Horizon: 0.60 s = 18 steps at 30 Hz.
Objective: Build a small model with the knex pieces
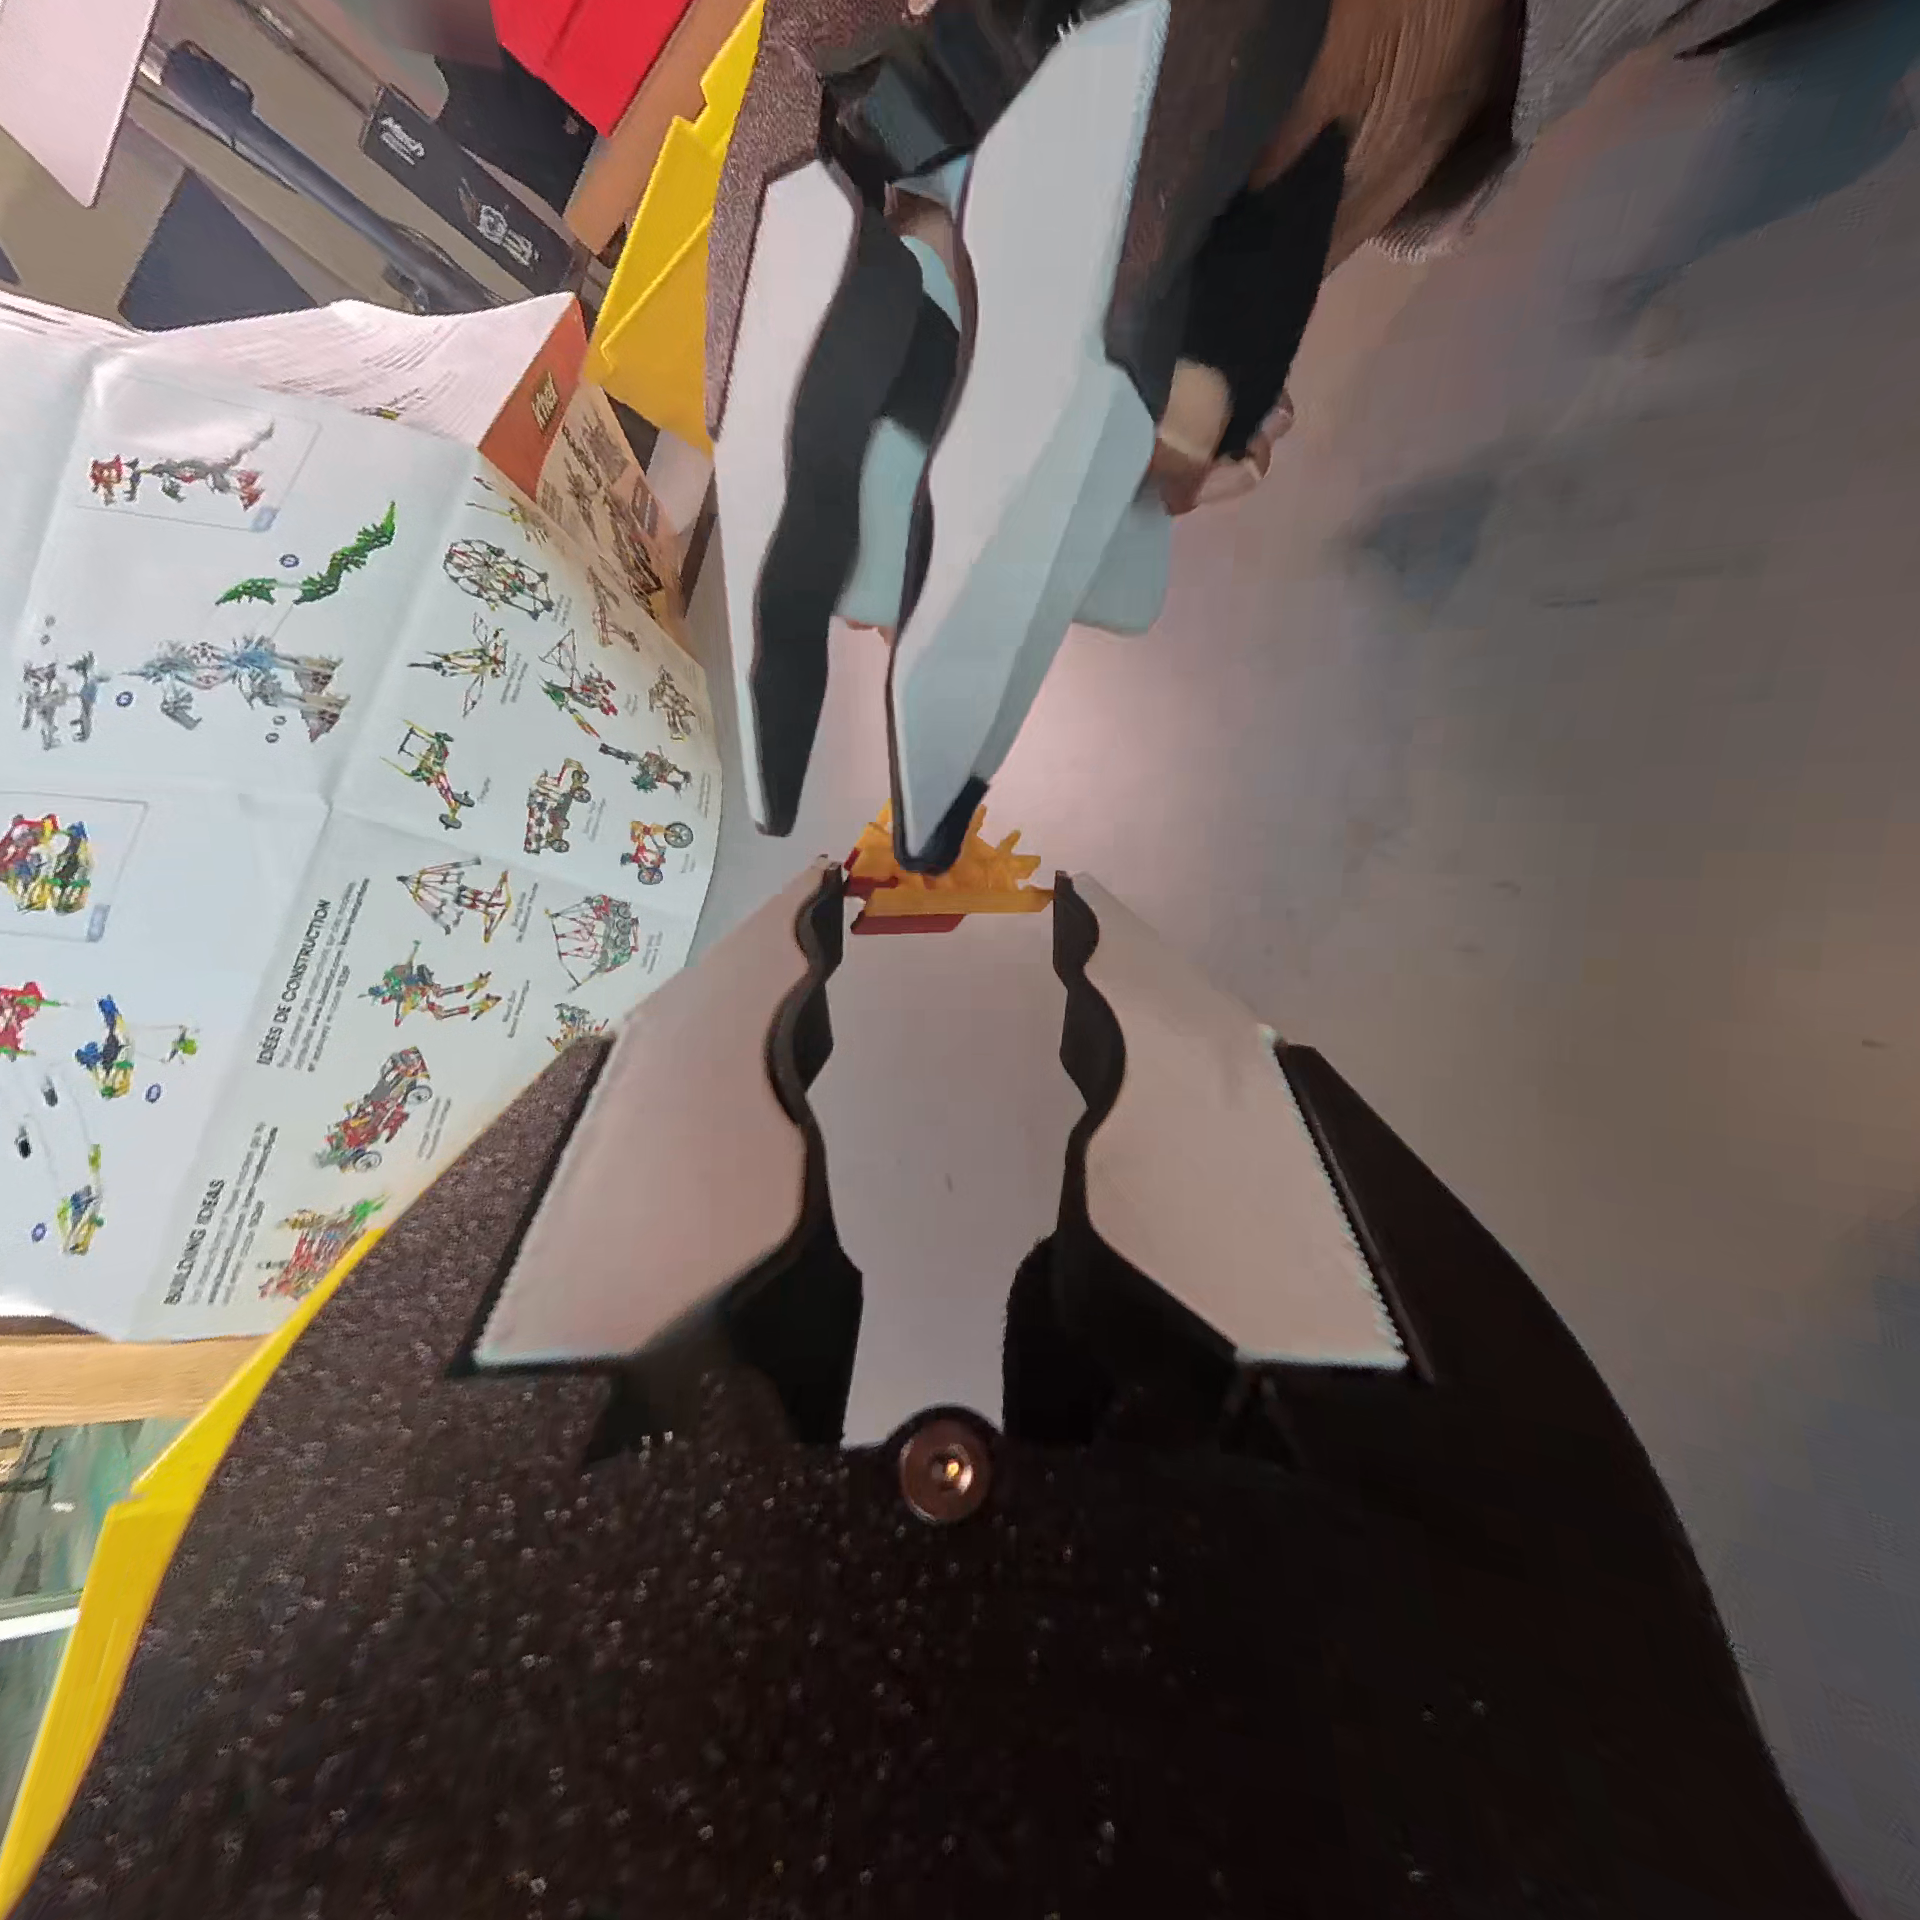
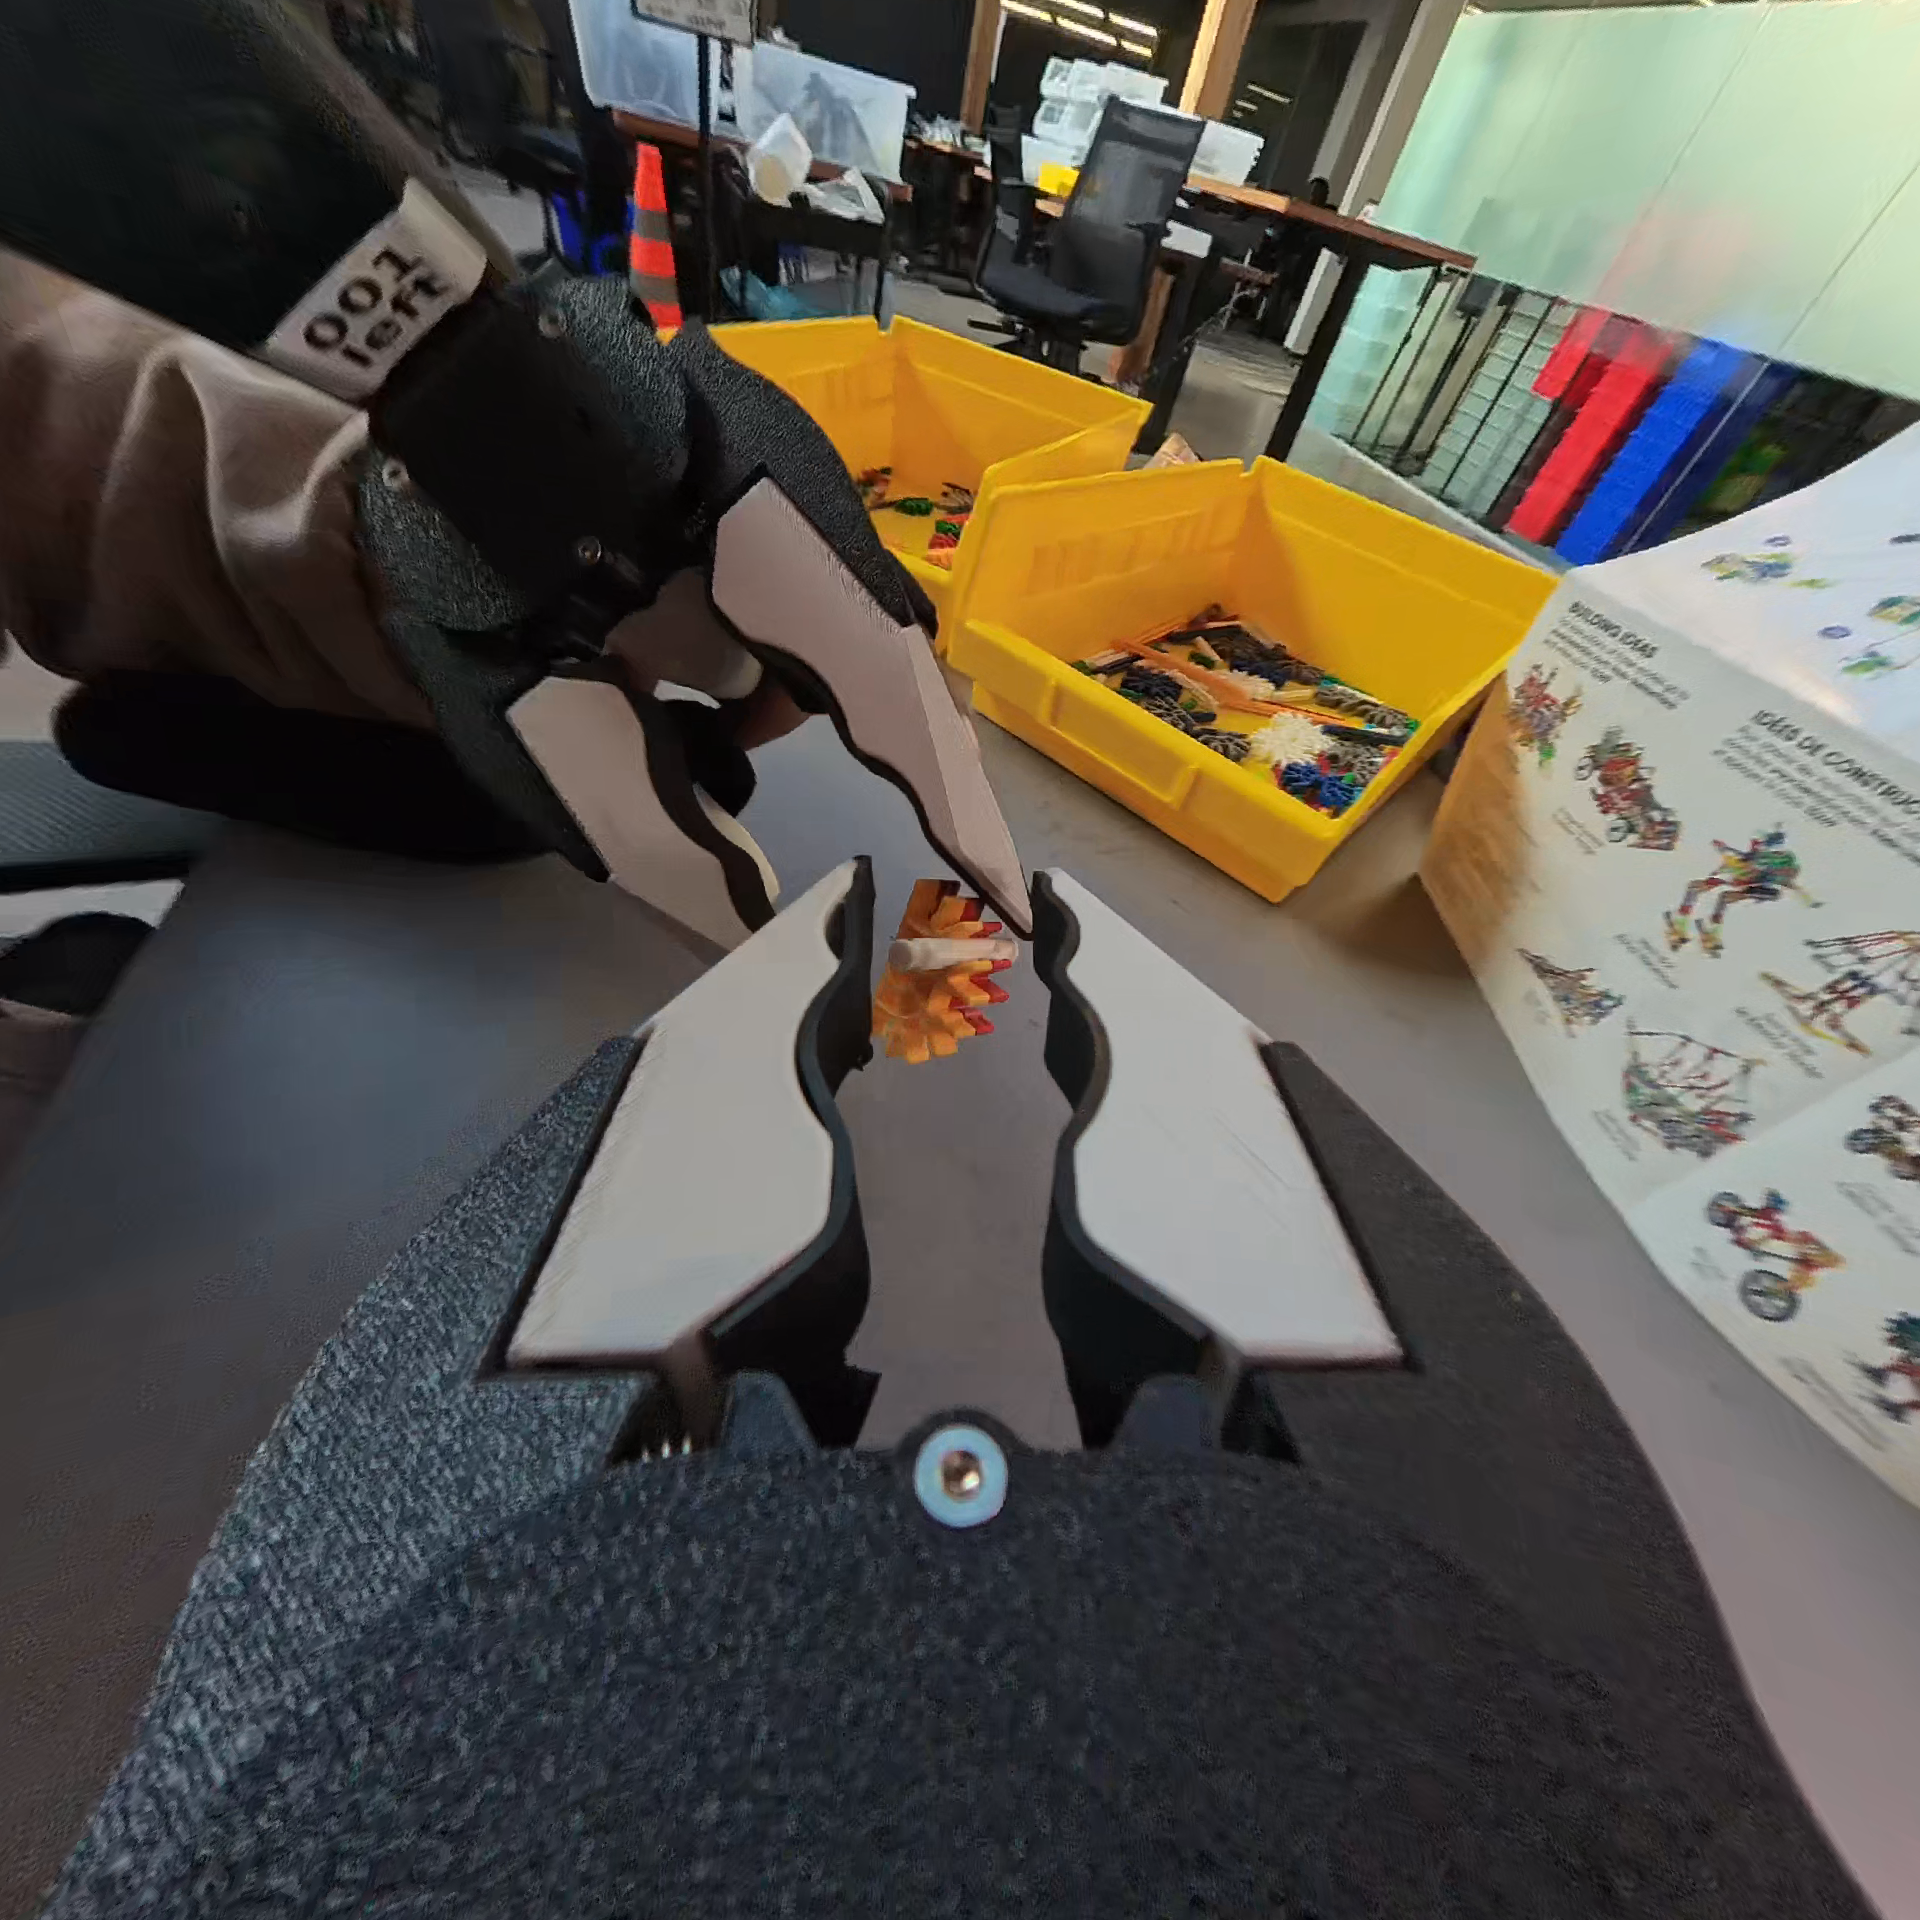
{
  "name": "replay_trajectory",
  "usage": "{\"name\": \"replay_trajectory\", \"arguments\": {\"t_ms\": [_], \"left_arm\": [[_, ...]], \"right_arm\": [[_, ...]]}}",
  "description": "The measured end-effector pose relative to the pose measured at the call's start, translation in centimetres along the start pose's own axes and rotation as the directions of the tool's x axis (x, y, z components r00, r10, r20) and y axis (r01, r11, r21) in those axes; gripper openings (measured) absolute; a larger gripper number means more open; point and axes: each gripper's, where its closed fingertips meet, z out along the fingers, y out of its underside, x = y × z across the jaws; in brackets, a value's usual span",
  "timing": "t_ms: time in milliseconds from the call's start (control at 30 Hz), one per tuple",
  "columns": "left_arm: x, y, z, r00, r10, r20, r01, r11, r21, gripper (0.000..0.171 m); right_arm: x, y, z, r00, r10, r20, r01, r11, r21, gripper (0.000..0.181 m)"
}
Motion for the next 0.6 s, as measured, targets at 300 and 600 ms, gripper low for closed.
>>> {"name": "replay_trajectory", "arguments": {"t_ms": [300,600], "left_arm": [[-0.8,0.5,2.6,0.993,-0.108,-0.051,0.109,0.994,0.022,0.040],[-2.0,0.5,2.4,0.682,-0.678,-0.274,0.714,0.699,0.046,0.044]], "right_arm": [[2.8,2.7,-1.2,0.946,-0.276,-0.172,0.253,0.956,-0.146,0.003],[4.7,2.7,-2.1,0.957,-0.149,-0.247,0.125,0.986,-0.111,0.002]]}}
